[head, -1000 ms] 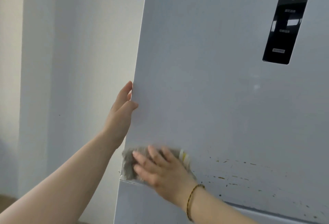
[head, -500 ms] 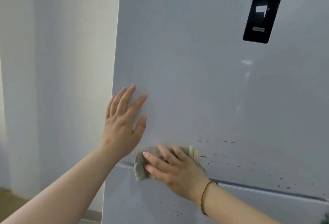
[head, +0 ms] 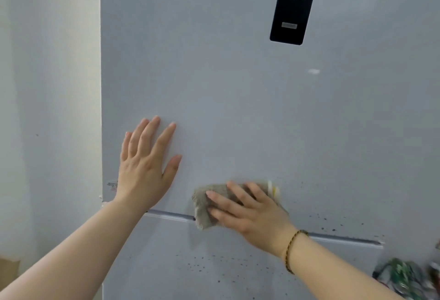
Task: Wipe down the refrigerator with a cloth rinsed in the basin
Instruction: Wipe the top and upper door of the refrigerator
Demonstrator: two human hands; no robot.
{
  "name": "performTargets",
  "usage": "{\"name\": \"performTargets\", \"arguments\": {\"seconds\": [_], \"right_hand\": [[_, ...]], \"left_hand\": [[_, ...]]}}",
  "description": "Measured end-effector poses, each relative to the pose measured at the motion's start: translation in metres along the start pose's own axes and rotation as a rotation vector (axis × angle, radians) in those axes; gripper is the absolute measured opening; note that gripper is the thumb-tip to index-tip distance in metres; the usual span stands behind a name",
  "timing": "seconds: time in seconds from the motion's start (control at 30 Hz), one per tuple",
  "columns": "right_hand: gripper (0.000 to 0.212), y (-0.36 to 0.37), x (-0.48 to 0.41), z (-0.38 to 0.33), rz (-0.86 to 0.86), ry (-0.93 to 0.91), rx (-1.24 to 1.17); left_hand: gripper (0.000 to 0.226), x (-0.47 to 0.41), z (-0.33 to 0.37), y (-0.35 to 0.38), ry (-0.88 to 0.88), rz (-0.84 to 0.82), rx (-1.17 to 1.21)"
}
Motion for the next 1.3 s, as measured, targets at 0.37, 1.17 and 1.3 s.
{"name": "performTargets", "arguments": {"seconds": [0.37, 1.17, 1.3], "right_hand": [[0.036, 0.004, 0.065, 0.015, -0.042, 0.129, -0.011], [0.039, -0.006, 0.182, 0.140, -0.057, 0.410, 0.121], [0.040, -0.006, 0.219, 0.109, -0.151, 0.571, 0.125]], "left_hand": [[0.060, 0.009, 0.022, 0.014, -0.052, -0.030, 0.004], [0.055, 0.030, 0.146, 0.103, 0.250, -0.226, -0.091], [0.055, 0.031, 0.143, 0.105, 0.246, -0.232, -0.096]]}}
Point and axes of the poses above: each hand's wrist, its own x-axis away from the middle knuckle, its own y-axis out of the palm, z = x × y, the point moved 8 cm from there along -x, towards the middle knuckle, and after that the axes turned 14 degrees about x, right-handed, at the moved point
